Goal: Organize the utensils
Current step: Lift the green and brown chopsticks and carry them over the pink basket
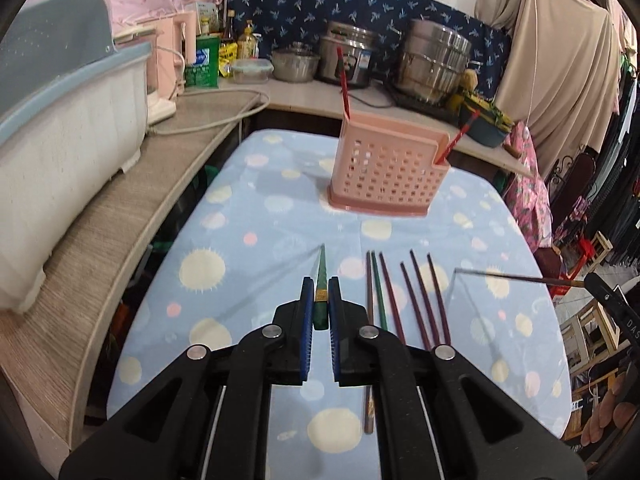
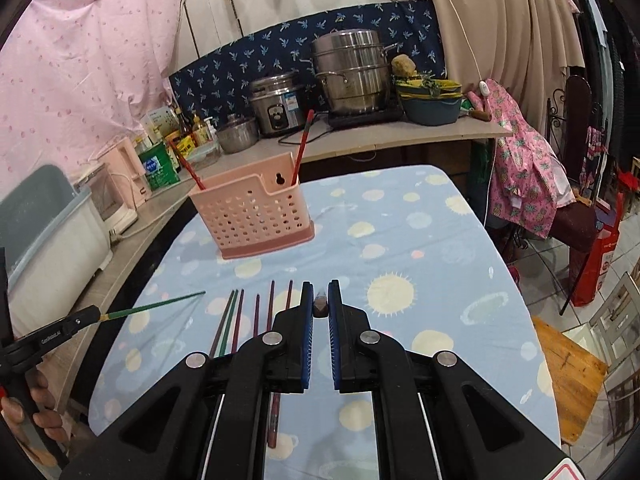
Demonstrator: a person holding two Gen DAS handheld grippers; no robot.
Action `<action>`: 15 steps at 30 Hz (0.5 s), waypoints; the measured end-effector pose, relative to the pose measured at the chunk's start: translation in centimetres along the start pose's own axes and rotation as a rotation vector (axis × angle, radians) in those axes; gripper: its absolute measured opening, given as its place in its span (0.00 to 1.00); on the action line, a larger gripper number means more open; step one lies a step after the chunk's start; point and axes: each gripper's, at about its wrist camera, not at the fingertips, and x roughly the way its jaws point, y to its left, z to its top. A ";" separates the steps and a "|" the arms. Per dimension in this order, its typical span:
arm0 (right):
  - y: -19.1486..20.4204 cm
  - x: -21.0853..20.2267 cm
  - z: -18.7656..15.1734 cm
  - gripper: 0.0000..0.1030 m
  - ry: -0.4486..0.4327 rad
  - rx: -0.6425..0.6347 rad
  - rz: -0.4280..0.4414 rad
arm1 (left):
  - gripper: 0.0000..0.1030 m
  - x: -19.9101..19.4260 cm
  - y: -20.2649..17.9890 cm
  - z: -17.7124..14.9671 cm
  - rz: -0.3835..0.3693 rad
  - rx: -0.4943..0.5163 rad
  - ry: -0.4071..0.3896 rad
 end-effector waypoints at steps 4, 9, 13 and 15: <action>0.1 -0.3 2.2 0.07 -0.042 -0.002 -0.007 | 0.07 -0.2 -0.5 2.2 0.001 0.002 -0.034; 0.1 0.0 4.6 0.07 -0.080 0.014 0.017 | 0.07 0.0 -0.9 5.3 -0.011 -0.013 -0.069; 0.4 0.3 6.1 0.07 -0.104 0.017 0.027 | 0.07 0.3 -1.3 7.8 -0.019 -0.020 -0.089; 0.5 0.6 7.0 0.07 -0.117 0.020 0.035 | 0.07 0.2 -1.6 9.2 -0.023 -0.018 -0.109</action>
